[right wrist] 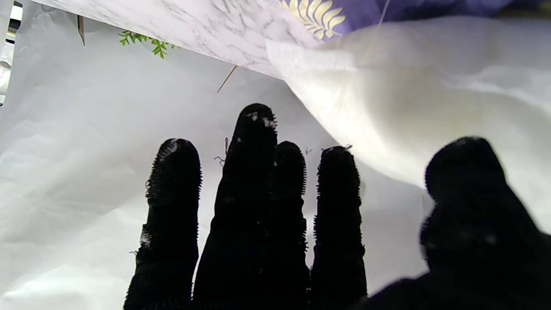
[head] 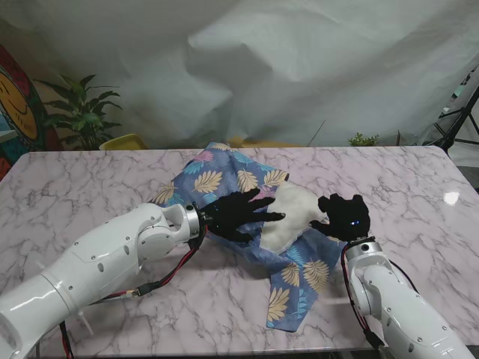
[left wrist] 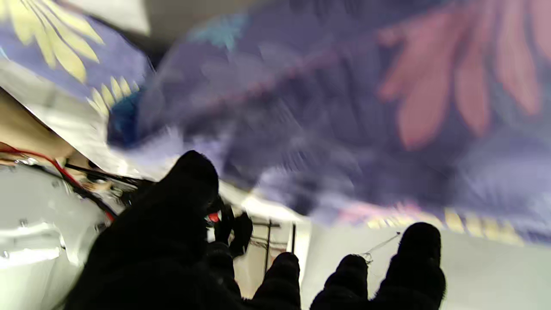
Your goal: Put a pillowcase on a pillow
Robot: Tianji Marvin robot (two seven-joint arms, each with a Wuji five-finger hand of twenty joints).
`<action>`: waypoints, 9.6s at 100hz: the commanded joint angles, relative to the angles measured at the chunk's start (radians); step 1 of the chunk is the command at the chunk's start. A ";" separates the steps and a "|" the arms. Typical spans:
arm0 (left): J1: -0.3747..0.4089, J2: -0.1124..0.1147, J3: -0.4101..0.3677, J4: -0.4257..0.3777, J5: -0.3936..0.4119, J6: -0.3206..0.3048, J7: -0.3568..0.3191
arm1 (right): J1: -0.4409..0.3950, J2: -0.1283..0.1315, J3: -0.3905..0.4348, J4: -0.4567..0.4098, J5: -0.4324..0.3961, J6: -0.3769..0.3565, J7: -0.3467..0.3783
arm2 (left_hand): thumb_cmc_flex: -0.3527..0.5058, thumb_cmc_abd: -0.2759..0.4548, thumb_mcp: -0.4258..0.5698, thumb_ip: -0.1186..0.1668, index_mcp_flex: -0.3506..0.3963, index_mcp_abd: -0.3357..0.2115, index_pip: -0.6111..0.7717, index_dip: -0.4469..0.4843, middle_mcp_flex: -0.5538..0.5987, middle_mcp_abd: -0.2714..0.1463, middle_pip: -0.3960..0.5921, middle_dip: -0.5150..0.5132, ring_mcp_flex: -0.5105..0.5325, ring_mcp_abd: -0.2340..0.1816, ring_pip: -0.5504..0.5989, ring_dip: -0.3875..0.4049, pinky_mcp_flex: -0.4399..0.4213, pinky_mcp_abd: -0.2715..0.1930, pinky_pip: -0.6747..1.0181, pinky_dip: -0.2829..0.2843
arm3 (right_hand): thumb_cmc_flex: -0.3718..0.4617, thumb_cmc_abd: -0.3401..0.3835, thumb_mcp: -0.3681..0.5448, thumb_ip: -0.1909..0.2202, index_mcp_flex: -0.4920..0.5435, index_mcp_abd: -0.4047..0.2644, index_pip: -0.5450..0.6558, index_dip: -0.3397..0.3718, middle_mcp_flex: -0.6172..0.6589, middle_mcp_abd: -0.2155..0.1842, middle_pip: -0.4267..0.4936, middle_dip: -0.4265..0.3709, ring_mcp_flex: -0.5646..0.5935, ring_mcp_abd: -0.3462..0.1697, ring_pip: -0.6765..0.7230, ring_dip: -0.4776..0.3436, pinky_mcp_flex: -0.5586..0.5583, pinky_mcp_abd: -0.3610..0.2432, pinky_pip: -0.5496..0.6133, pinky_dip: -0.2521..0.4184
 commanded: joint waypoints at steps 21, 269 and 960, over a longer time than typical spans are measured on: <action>-0.073 -0.057 0.151 0.176 0.009 -0.064 0.062 | -0.073 -0.001 0.029 -0.059 -0.022 0.002 -0.031 | 0.159 -0.016 0.007 0.015 -0.026 -0.087 -0.020 -0.017 -0.044 -0.048 -0.025 -0.015 0.049 -0.056 0.232 0.100 0.110 -0.069 0.238 0.044 | 0.043 0.028 -0.005 0.032 -0.016 0.012 -0.002 -0.018 -0.016 0.005 -0.016 -0.010 -0.015 0.013 -0.040 -0.010 -0.017 0.034 -0.010 -0.012; -0.021 -0.224 0.130 0.579 -0.101 -0.155 0.476 | -0.041 -0.014 0.024 0.064 0.415 -0.691 0.335 | 0.116 -0.108 0.059 -0.026 0.281 0.249 1.316 1.484 0.310 -0.176 1.081 1.442 0.829 -0.536 1.314 0.835 0.526 -0.573 1.104 0.246 | -0.332 0.779 -0.385 0.071 0.065 0.181 -0.419 -0.378 0.061 0.122 -0.372 -0.274 -0.258 0.145 -0.215 -0.243 -0.311 -0.086 -0.241 -0.213; -0.149 -0.288 0.340 0.700 -0.141 -0.396 0.245 | -0.037 0.034 0.116 -0.128 0.510 -0.834 0.634 | 0.058 0.631 -0.472 0.035 0.128 0.118 0.336 0.263 0.090 -0.248 0.260 0.193 0.067 -0.354 0.157 0.031 -0.188 -0.594 -0.030 0.117 | -0.369 0.418 0.032 0.045 0.715 -0.098 0.150 0.053 0.632 -0.254 0.637 0.329 0.217 -0.291 1.236 0.483 0.561 -0.148 0.825 0.252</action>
